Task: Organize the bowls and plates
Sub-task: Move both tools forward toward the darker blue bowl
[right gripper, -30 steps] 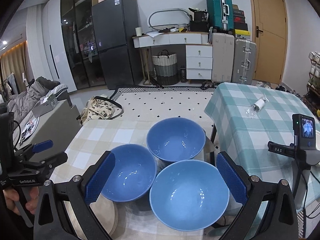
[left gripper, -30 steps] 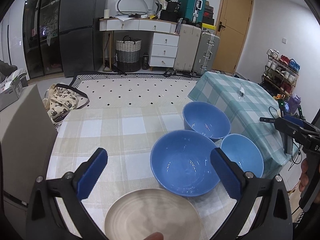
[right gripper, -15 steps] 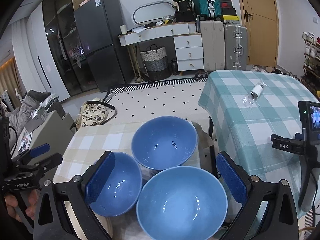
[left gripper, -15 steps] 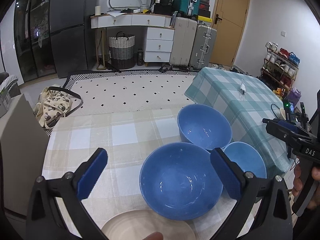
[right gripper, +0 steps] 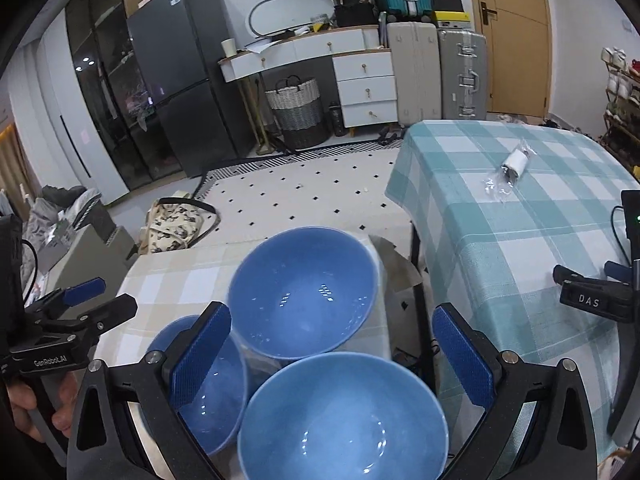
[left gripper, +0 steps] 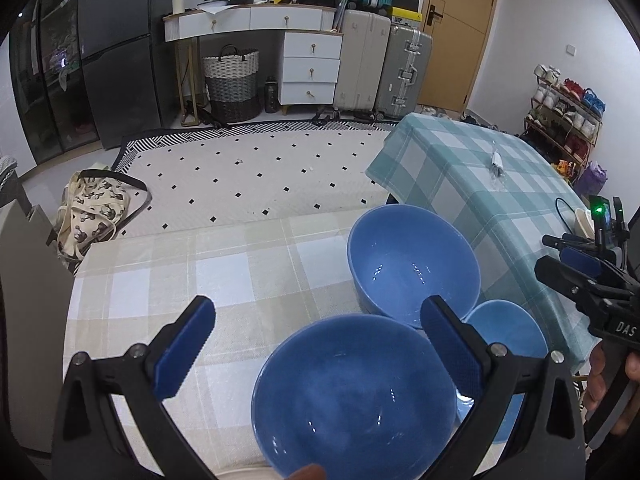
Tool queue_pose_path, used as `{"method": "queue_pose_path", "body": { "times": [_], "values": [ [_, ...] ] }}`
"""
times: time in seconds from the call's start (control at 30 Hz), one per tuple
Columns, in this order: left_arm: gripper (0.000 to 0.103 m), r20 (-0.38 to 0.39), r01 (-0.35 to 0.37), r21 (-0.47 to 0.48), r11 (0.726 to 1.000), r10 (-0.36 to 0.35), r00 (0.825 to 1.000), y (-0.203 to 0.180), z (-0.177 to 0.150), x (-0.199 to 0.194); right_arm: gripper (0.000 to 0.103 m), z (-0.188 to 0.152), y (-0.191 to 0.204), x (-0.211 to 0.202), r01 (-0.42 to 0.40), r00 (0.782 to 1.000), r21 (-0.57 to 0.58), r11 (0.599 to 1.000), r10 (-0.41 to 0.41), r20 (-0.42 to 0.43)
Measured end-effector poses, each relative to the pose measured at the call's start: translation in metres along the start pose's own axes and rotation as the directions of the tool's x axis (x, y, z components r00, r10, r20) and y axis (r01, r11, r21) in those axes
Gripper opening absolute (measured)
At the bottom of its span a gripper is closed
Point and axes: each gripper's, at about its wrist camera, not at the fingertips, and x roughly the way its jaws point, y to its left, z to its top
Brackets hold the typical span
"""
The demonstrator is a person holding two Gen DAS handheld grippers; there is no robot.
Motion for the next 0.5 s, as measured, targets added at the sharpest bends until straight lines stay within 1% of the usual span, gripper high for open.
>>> {"method": "queue_pose_path", "body": {
  "times": [0.1, 0.27, 0.43, 0.5],
  "values": [
    [0.103, -0.019, 0.009, -0.010, 1.000, -0.009, 1.000, 0.002, 0.003, 0.012, 0.102, 0.003, -0.003, 0.008, -0.014, 1.000, 0.016, 1.000, 0.014, -0.009],
    [0.103, -0.039, -0.005, 0.003, 1.000, 0.005, 0.999, 0.003, 0.008, 0.030, 0.102, 0.004, -0.004, 0.022, -0.003, 1.000, 0.014, 1.000, 0.004, -0.029],
    [0.103, -0.058, 0.007, -0.019, 1.000, -0.008, 0.998, 0.004, 0.012, 0.047, 0.102, 0.004, -0.009, 0.033, 0.003, 0.999, 0.015, 1.000, -0.002, -0.041],
    [0.103, -0.069, 0.010, -0.014, 1.000, -0.011, 0.998, 0.002, 0.013, 0.054, 0.102, 0.004, -0.013, 0.039, 0.007, 0.999, 0.024, 1.000, -0.005, -0.049]
  ]
}}
